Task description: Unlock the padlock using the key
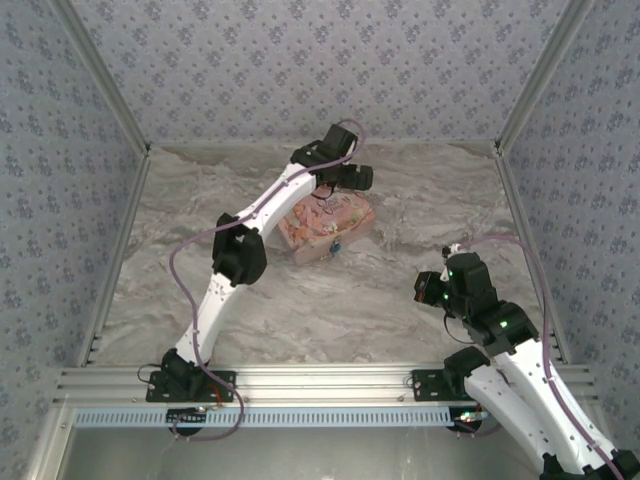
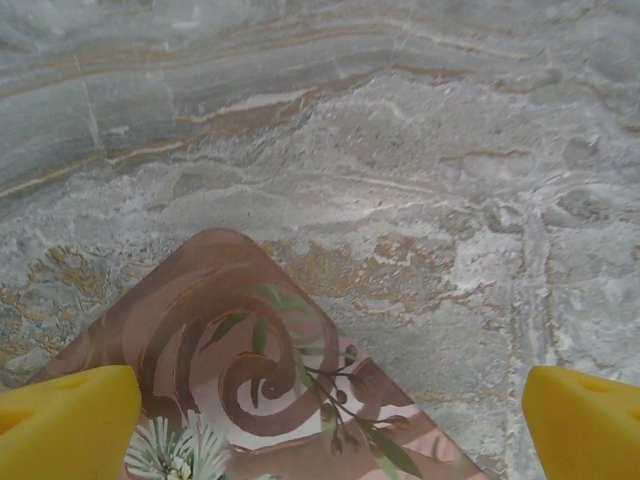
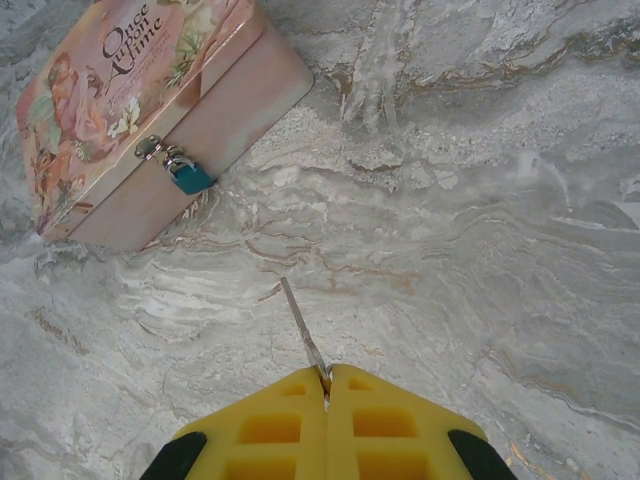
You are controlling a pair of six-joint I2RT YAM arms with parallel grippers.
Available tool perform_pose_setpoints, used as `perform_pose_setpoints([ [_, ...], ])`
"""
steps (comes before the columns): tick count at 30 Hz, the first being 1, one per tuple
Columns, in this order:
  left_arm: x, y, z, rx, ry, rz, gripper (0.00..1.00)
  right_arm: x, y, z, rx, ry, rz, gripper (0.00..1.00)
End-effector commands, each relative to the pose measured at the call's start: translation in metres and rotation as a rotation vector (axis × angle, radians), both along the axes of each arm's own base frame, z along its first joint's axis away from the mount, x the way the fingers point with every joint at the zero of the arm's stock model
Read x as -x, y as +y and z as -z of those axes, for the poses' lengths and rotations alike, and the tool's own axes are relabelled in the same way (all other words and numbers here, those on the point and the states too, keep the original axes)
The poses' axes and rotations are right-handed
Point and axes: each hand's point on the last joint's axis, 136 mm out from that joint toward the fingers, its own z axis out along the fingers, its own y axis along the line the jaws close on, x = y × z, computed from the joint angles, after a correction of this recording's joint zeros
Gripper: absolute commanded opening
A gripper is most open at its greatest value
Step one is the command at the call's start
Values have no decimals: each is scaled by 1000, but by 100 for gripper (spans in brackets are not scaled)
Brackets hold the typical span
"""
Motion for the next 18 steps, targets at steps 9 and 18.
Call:
perform_pose_setpoints([
  [9,20,-20,16,15,61,158,94,5,-9,-8,14,-1,33,0],
  [18,58,-59,20,66,91,409,89,6,-11,-14,22,-8,35,0],
])
